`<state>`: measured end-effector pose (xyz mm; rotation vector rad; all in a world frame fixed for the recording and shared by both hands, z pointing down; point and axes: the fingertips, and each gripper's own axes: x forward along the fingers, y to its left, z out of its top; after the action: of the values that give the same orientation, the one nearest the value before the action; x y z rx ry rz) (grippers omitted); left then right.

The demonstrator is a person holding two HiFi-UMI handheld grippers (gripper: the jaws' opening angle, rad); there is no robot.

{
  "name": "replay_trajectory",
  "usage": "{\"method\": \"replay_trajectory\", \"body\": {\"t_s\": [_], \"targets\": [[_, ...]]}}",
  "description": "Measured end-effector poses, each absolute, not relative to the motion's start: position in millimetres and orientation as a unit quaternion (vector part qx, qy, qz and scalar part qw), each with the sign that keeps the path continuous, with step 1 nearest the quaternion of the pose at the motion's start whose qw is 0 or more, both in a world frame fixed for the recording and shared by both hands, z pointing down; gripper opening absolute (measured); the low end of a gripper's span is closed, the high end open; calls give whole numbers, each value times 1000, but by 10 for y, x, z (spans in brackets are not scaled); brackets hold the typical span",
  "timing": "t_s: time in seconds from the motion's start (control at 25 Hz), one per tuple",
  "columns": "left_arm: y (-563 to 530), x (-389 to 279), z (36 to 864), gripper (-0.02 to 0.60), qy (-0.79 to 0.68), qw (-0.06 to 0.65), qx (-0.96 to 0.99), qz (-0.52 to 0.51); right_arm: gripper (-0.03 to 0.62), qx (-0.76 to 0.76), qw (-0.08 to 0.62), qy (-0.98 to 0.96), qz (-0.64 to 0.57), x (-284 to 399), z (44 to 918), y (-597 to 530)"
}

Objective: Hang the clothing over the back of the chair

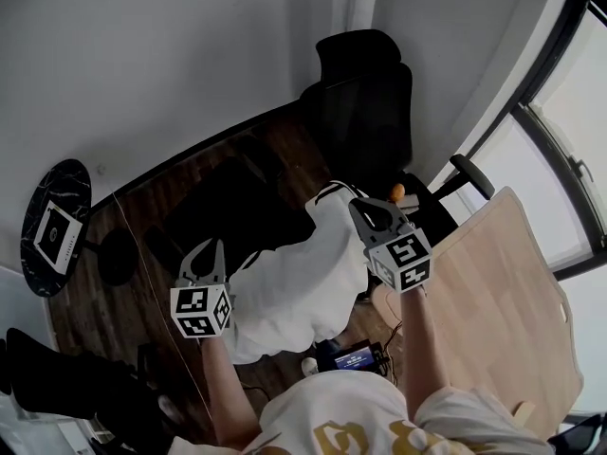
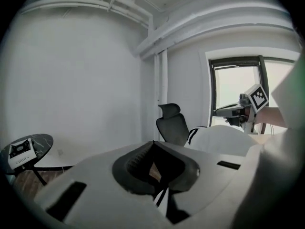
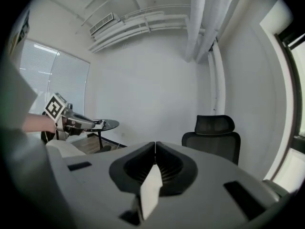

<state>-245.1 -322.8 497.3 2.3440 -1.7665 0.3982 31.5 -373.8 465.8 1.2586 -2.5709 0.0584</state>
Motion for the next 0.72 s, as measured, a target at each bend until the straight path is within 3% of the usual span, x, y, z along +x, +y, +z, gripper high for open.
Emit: {"method": "replay_trajectory", "body": {"t_s": [0.4, 0.72], "targets": [[-2757, -1952, 4527, 20, -561, 53, 823, 68, 12, 465, 106, -879, 5, 324, 4371, -3087], [-2253, -1794, 4534, 20, -555, 54, 828, 56, 12, 424, 45, -904, -18, -49, 4201, -2490]]}}
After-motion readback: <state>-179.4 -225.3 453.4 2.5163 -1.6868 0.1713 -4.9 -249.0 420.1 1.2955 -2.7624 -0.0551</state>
